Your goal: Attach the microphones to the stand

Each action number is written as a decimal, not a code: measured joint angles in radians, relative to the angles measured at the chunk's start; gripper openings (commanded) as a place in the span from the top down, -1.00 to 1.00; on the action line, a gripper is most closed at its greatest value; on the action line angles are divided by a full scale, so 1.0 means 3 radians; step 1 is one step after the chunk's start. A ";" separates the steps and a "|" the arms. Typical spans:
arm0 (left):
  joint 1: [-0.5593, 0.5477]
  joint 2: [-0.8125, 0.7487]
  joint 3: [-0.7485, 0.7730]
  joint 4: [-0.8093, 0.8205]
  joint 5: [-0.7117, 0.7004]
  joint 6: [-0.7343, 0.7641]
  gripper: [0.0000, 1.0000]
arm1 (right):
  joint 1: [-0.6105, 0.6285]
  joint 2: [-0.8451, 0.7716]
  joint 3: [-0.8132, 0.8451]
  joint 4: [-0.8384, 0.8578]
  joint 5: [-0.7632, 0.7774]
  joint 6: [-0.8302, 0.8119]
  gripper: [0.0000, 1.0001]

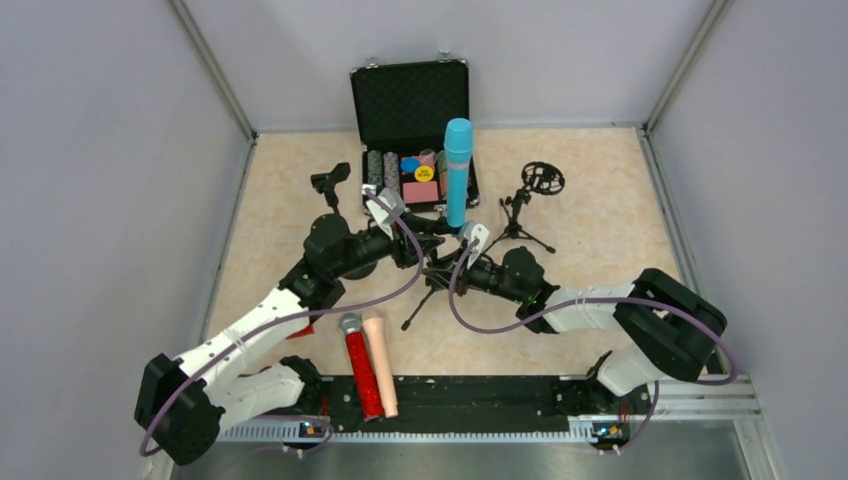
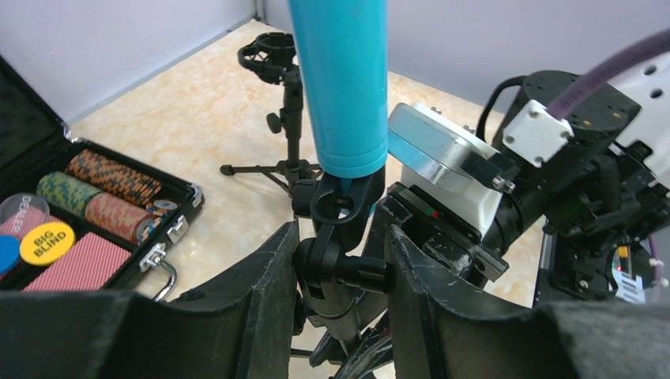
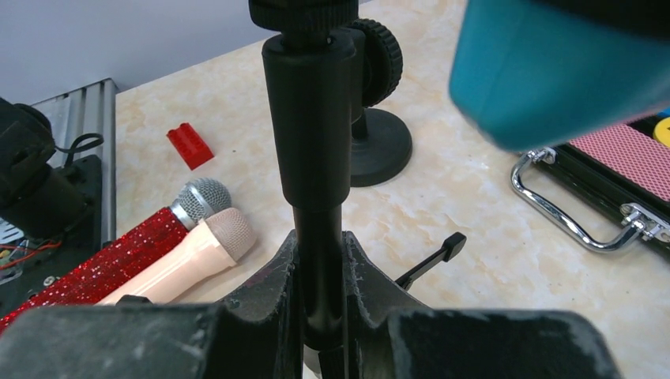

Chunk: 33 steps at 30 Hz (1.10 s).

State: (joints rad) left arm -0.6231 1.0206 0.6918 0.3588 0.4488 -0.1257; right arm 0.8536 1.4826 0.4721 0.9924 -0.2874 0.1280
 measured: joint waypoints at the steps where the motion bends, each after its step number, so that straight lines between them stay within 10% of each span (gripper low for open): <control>1: 0.0009 -0.0008 0.0000 -0.0001 0.0066 0.0029 1.00 | 0.0000 -0.0001 -0.0001 0.0008 -0.0024 0.0000 1.00; 15: 0.0017 -0.0131 0.0000 -0.0130 0.0088 0.0156 1.00 | 0.0008 -0.0037 0.0004 -0.0020 -0.0056 -0.0032 1.00; 33: -0.0081 -0.0070 0.0416 -0.1013 -0.1062 -0.0160 1.00 | 0.0028 -0.0210 0.0067 -0.0407 0.0343 -0.0131 1.00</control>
State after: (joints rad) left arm -0.6476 0.9997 0.8165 0.0547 0.1303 -0.1738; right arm 0.8619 1.4197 0.4923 0.8703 -0.1844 0.0887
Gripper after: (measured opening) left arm 0.451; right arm 0.146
